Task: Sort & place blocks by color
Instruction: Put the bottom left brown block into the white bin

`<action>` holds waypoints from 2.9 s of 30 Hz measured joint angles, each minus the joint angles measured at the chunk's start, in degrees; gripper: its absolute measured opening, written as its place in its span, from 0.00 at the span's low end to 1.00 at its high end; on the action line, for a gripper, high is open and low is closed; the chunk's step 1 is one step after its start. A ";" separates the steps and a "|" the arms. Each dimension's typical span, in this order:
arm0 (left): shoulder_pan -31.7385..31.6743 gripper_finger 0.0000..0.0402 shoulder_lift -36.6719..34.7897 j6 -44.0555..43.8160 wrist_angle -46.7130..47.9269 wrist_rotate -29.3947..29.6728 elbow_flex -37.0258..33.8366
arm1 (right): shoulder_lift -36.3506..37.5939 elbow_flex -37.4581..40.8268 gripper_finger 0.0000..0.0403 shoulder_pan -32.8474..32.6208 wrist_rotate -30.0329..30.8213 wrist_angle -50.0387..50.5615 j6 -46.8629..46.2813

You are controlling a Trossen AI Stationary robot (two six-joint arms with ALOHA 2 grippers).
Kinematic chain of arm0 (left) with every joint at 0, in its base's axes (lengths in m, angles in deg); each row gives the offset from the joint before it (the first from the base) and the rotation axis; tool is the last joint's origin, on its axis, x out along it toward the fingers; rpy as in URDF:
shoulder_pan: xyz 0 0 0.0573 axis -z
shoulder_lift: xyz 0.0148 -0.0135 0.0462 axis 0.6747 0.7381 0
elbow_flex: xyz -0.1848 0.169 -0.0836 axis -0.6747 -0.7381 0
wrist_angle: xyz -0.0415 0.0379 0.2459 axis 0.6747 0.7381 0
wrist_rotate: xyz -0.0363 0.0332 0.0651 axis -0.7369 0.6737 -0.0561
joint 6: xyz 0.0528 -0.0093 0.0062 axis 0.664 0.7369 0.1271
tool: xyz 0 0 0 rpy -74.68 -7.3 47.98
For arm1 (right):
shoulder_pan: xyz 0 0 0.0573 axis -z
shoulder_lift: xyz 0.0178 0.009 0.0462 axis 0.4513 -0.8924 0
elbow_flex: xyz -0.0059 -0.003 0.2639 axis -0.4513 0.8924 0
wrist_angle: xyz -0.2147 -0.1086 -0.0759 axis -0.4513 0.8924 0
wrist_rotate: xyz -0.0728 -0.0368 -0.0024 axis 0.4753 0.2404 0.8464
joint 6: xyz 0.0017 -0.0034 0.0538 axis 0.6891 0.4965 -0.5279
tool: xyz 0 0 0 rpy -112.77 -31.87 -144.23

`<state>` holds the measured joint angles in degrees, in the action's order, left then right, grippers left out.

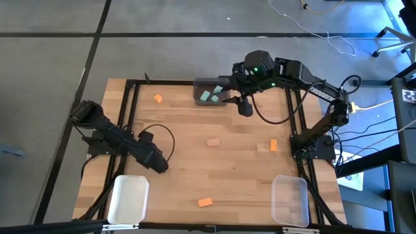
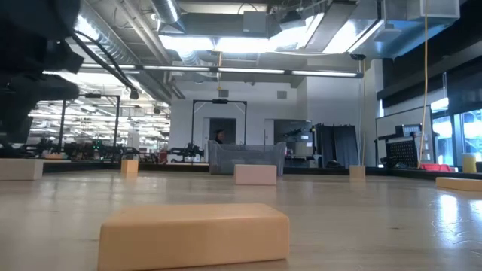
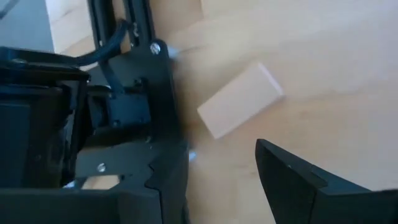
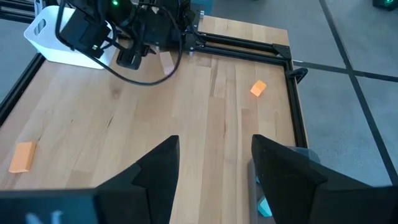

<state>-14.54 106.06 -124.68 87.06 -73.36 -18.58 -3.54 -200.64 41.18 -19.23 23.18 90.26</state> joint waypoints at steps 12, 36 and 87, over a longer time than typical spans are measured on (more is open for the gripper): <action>-10.11 0.44 0.45 3.34 -0.87 1.24 -0.28 | 0.00 0.00 0.50 -0.02 0.00 0.00 0.25; -11.93 0.45 2.16 4.09 -18.34 3.86 -5.63 | 0.00 0.00 0.50 -0.01 0.00 0.02 0.49; -14.97 0.45 1.88 16.75 -27.04 -3.23 -4.69 | 0.00 0.00 0.50 0.11 0.02 -0.02 0.43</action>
<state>-29.51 107.94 -107.93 60.02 -76.59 -23.27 -3.54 -200.64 41.29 -19.20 23.16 90.68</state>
